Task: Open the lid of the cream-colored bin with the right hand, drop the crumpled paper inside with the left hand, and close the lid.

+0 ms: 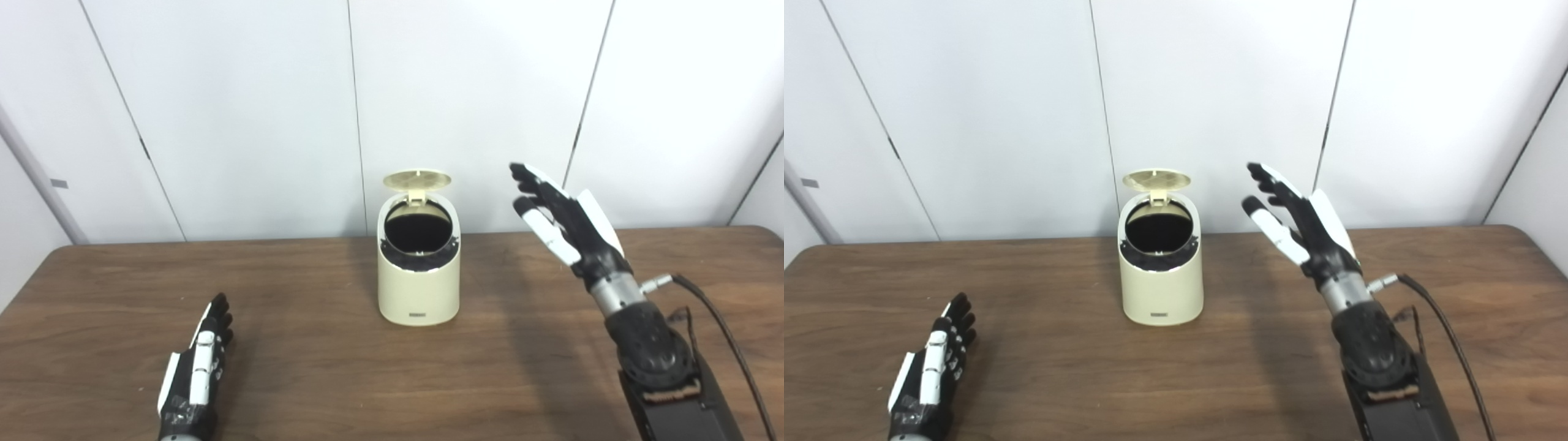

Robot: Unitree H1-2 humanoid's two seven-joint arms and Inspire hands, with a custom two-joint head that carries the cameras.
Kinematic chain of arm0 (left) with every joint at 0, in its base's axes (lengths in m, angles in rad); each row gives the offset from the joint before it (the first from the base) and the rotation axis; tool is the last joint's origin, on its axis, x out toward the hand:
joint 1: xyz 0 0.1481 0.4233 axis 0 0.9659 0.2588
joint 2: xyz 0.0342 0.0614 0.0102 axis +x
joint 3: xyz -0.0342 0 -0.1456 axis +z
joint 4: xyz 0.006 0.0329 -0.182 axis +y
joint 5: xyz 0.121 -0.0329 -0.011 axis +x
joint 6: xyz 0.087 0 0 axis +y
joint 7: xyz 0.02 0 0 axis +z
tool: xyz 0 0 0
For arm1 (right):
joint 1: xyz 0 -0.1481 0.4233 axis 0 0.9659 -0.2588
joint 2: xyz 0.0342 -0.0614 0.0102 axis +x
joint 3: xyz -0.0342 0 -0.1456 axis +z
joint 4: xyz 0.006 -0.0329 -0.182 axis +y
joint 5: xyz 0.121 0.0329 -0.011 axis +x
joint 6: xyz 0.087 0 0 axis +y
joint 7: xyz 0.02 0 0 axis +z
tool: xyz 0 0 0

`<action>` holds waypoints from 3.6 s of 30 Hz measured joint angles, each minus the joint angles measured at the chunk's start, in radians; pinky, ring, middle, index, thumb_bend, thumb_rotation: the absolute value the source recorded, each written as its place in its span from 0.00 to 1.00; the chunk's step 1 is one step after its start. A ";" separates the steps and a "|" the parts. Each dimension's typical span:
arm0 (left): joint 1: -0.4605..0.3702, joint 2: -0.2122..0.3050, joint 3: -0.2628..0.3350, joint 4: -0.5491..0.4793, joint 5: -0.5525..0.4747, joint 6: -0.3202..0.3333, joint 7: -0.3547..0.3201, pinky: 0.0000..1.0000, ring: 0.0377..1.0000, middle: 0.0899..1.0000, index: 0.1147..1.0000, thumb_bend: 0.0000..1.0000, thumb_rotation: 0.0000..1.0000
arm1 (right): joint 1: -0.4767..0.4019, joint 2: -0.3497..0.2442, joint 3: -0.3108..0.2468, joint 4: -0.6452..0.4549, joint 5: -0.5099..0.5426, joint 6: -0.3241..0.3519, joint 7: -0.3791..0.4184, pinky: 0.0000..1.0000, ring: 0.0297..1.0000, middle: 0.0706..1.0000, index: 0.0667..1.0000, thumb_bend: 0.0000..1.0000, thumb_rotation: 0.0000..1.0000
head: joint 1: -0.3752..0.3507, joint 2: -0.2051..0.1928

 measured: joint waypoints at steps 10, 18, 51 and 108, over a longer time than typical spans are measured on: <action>0.000 0.001 -0.003 0.000 0.001 0.000 0.000 1.00 1.00 1.00 1.00 0.42 0.99 | -0.064 -0.005 0.032 -0.003 -0.009 0.058 0.045 0.74 0.88 0.90 0.87 0.60 1.00 | 0.000 0.005; 0.000 0.001 -0.008 0.000 0.011 -0.002 0.002 1.00 1.00 1.00 1.00 0.42 0.99 | -0.137 -0.043 0.103 -0.004 -0.120 0.104 0.092 0.82 0.88 0.89 0.85 0.51 1.00 | 0.003 0.009; 0.001 -0.004 -0.015 0.000 0.037 -0.006 0.014 1.00 1.00 1.00 0.99 0.45 0.94 | -0.247 -0.080 0.235 0.093 -0.221 0.094 0.239 0.84 0.93 0.90 0.86 0.58 0.97 | 0.015 0.025; 0.001 -0.020 -0.020 -0.003 0.027 -0.003 0.025 1.00 1.00 1.00 0.98 0.49 0.83 | -0.167 -0.139 0.305 0.004 -0.335 0.008 0.353 1.00 1.00 0.90 0.84 0.57 0.98 | 0.028 0.075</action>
